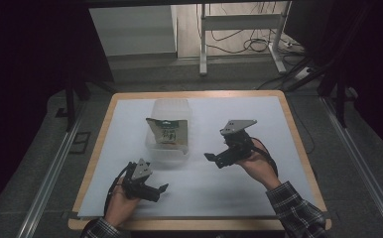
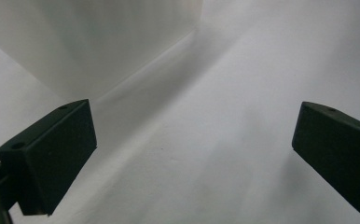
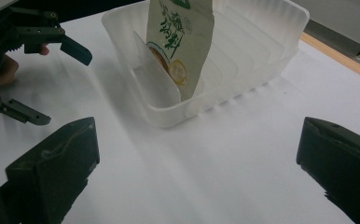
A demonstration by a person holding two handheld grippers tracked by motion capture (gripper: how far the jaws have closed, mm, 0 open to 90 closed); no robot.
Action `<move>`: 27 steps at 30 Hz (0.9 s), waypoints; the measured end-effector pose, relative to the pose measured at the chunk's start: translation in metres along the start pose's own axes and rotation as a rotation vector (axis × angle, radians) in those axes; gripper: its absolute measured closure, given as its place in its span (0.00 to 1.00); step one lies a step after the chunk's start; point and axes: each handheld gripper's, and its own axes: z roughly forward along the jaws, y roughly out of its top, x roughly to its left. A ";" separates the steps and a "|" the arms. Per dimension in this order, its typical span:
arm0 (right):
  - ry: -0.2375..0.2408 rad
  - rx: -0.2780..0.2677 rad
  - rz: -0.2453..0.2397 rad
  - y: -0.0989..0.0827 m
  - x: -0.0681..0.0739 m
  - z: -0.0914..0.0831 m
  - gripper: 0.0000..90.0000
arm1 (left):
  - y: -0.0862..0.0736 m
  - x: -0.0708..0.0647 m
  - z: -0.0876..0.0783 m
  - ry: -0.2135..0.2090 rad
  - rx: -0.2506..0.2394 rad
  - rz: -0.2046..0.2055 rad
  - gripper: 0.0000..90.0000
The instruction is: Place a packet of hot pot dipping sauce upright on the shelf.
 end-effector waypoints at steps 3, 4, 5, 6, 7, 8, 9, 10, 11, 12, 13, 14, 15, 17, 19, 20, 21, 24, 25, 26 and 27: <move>-0.002 0.003 0.003 -0.004 -0.001 -0.002 0.00 | 0.000 -0.001 0.000 -0.003 0.002 0.007 0.00; -0.002 0.003 0.003 -0.004 -0.001 -0.002 0.00 | 0.000 -0.001 0.000 -0.003 0.002 0.007 0.00; -0.008 0.007 0.001 -0.007 -0.001 -0.003 0.00 | 0.001 -0.001 0.000 -0.004 0.003 0.009 0.00; -0.008 0.007 0.001 -0.007 -0.001 -0.003 0.00 | 0.001 -0.001 0.000 -0.004 0.003 0.009 0.00; -0.008 0.008 0.003 -0.008 -0.001 -0.003 0.00 | 0.001 -0.001 0.000 -0.002 0.003 0.009 0.00; -0.005 0.009 0.003 -0.010 -0.001 -0.004 0.00 | 0.001 -0.001 0.000 -0.002 0.002 0.008 0.00; -0.004 0.006 0.003 -0.011 -0.001 -0.005 0.00 | 0.001 -0.001 0.000 -0.003 0.000 0.005 0.00; -0.002 0.000 0.006 -0.013 -0.002 -0.005 0.00 | 0.001 -0.001 0.000 -0.002 0.000 0.005 0.00; -0.006 0.001 0.009 -0.015 -0.002 -0.006 0.00 | 0.001 -0.001 0.000 -0.002 -0.001 0.005 0.00; -0.010 0.000 0.010 -0.016 -0.003 -0.007 0.00 | 0.001 -0.001 0.000 -0.002 -0.001 0.005 0.00; -0.012 -0.001 0.014 -0.017 -0.004 -0.007 0.00 | 0.001 -0.001 0.000 -0.001 0.000 0.007 0.00; -0.012 -0.001 0.014 -0.017 -0.004 -0.007 0.00 | 0.001 -0.001 0.000 -0.001 0.000 0.007 0.00; -0.012 -0.004 0.020 -0.018 -0.004 -0.008 0.00 | 0.001 -0.001 0.000 -0.001 0.001 0.008 0.00; -0.014 -0.005 0.032 -0.021 -0.006 -0.009 0.00 | 0.001 -0.001 0.000 0.000 0.000 0.005 0.00; -0.018 -0.001 0.036 -0.024 -0.006 -0.010 0.00 | 0.000 -0.001 0.000 -0.001 0.000 0.004 0.00; -0.018 -0.001 0.036 -0.024 -0.006 -0.010 0.00 | 0.000 -0.001 0.000 -0.001 0.000 0.004 0.00; -0.022 -0.004 0.036 -0.025 -0.006 -0.011 0.00 | 0.000 -0.001 0.000 -0.001 0.000 0.004 0.00; -0.025 -0.005 0.042 -0.027 -0.006 -0.012 0.00 | 0.001 -0.001 0.000 0.000 -0.001 0.004 0.00; -0.033 -0.013 0.050 -0.028 -0.006 -0.015 0.00 | 0.001 -0.002 -0.001 0.000 -0.001 0.004 0.00; -0.033 -0.013 0.050 -0.028 -0.006 -0.015 0.00 | 0.001 -0.002 -0.001 0.000 -0.001 0.004 0.00; -0.036 -0.019 0.064 -0.029 -0.006 -0.016 0.00 | 0.001 -0.002 -0.001 0.000 -0.002 0.002 0.00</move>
